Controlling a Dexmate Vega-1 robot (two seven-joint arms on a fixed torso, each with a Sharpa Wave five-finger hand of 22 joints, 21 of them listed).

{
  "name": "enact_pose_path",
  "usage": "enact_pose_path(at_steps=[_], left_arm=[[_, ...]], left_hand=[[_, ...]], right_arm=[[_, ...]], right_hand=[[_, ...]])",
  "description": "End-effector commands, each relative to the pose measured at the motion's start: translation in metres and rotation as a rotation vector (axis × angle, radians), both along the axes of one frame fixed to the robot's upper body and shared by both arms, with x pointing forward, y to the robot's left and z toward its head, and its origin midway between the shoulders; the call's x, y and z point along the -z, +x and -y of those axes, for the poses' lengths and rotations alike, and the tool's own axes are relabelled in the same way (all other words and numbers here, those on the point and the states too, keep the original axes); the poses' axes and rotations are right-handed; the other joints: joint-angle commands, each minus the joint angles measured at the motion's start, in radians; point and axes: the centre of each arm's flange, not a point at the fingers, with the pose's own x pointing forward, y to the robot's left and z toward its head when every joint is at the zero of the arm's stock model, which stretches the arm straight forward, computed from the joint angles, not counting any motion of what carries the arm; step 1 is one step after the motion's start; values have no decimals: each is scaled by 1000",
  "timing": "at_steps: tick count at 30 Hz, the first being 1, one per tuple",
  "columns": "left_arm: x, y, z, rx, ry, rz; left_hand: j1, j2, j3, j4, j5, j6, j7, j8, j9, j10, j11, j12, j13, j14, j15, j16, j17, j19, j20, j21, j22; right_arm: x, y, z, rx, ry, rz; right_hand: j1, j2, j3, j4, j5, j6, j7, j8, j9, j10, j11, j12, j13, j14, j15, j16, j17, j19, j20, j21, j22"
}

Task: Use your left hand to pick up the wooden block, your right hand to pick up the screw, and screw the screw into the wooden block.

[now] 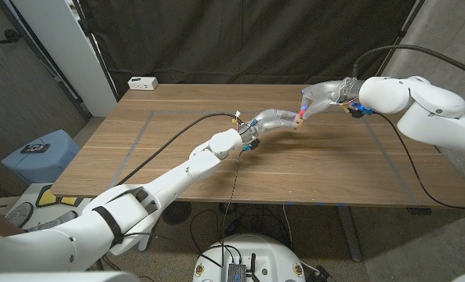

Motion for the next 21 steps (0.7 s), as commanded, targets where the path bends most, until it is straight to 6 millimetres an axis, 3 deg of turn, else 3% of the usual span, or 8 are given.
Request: enact_pose_path(at_steps=[1,21], left_arm=[[1,-1,1,-1,3,0],[2,-3,1,3,3,3]], left_hand=[[-6,4,6,5,4,7,1,6,5,0,-1,0,0,12,-53,1,3,8,-2,3,2],[-11,3,7,7,4,8,0,6,5,0,-1,1,-1,12,-54,0,3,8,-2,3,2]], right_arm=[[2,0,-1,-4,5,10],[3,-1,-1,-8,11,28]], right_hand=[[14,2,9,4,7,26,-2,12,0,7,1,6,4,3,1,7,1,13,-4,8,4],[23,5,18,15,4,99,-8,56,10,41,2,14,3,16,-7,14,7,23,-9,8,4]])
